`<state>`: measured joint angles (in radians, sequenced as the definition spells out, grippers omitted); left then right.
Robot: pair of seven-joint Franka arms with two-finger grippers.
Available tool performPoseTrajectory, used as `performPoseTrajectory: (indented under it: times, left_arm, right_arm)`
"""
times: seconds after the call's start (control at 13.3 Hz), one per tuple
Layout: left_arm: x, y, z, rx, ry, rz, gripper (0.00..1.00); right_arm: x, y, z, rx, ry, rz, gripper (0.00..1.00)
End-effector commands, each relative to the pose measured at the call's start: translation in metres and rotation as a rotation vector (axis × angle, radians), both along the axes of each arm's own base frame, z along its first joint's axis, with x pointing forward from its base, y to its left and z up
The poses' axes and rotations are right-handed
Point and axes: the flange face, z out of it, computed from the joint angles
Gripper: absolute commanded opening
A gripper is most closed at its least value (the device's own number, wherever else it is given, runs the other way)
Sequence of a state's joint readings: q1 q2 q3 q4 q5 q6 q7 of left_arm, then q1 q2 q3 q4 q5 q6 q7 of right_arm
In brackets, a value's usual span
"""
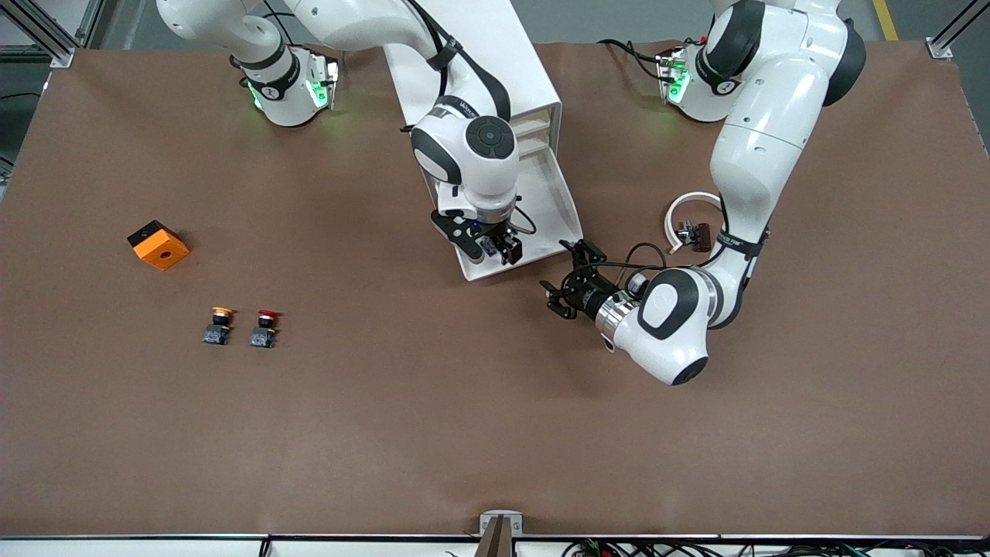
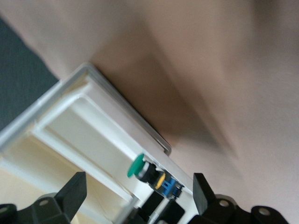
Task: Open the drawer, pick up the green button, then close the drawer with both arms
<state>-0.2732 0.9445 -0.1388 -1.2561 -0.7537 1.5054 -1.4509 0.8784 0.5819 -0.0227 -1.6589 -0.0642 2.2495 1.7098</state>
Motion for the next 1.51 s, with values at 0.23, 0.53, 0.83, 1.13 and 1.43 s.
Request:
performPoseTrajectory:
  times: [0.23,0.53,0.83,1.13,1.43]
  left_arm:
    - [0.021,0.019,0.025,-0.109,-0.403,-0.282,1.00]
    - [0.030,0.015,0.044,-0.115,-0.613,-0.439,1.00]
    - [0.031,-0.006,0.045,-0.036,-0.776,-0.543,1.00]
    - [0.028,-0.029,0.070,0.007,-0.872,-0.595,1.00]
    - [0.018,-0.048,0.073,0.087,-0.931,-0.766,1.00]
  right_arm:
    - [-0.002,0.008,-0.009,-0.009,0.000,-0.018,1.00]
    - [-0.004,0.009,-0.011,-0.008,0.003,-0.015,0.44]
    - [-0.008,0.012,-0.013,-0.014,0.013,-0.008,0.00]
    - [0.039,0.000,0.059,-0.011,0.067,-0.066,0.00]
    - [0.077,-0.051,0.126,-0.009,0.079,0.113,0.00]
